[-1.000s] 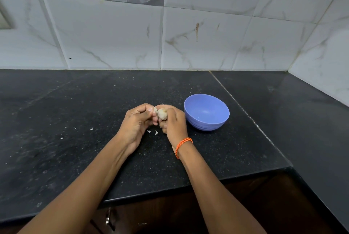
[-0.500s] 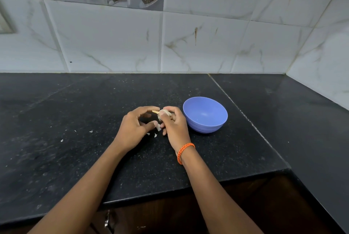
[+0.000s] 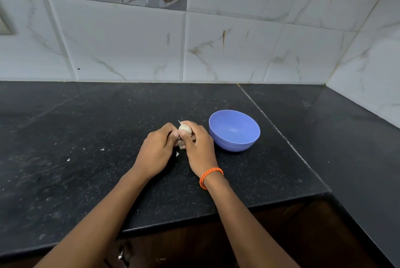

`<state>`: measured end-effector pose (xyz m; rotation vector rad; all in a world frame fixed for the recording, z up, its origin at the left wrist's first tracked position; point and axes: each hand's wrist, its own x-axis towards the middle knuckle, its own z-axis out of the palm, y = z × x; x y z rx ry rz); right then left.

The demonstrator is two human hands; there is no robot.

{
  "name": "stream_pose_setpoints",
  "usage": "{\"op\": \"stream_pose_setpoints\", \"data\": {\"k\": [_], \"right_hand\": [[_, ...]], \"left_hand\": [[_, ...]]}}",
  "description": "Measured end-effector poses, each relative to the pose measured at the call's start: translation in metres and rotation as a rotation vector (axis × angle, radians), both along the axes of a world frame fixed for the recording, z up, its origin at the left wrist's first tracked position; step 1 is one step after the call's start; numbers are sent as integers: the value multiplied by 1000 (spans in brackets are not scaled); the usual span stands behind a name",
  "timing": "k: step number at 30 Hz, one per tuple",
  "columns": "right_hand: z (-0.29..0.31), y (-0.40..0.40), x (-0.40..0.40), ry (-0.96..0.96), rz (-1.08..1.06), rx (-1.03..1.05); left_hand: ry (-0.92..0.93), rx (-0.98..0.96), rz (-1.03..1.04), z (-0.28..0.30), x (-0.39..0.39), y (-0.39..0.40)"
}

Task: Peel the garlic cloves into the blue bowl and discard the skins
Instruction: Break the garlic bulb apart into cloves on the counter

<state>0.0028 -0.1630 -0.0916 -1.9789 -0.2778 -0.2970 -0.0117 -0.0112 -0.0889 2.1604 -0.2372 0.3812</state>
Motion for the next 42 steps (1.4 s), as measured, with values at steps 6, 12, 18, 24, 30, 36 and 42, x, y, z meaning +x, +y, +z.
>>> {"op": "stream_pose_setpoints", "data": {"k": [6, 12, 18, 24, 30, 36, 42], "right_hand": [[4, -1, 3, 102, -40, 340], [11, -2, 8, 75, -182, 298], [18, 6, 3, 37, -203, 15], [25, 8, -7, 124, -30, -563], [27, 2, -8, 256, -46, -530], [19, 32, -2, 267, -61, -317], [24, 22, 9, 170, -133, 139]], "left_hand": [[-98, -3, -36, 3, 2, 3], [-125, -10, -20, 8, 4, 14], [-46, -284, 133, 8, 11, 26], [-32, -311, 194, 5, 13, 28], [-9, -329, 210, 2, 15, 28], [7, -335, 206, 3, 15, 26], [44, -422, 110, 6, 10, 22]]}}
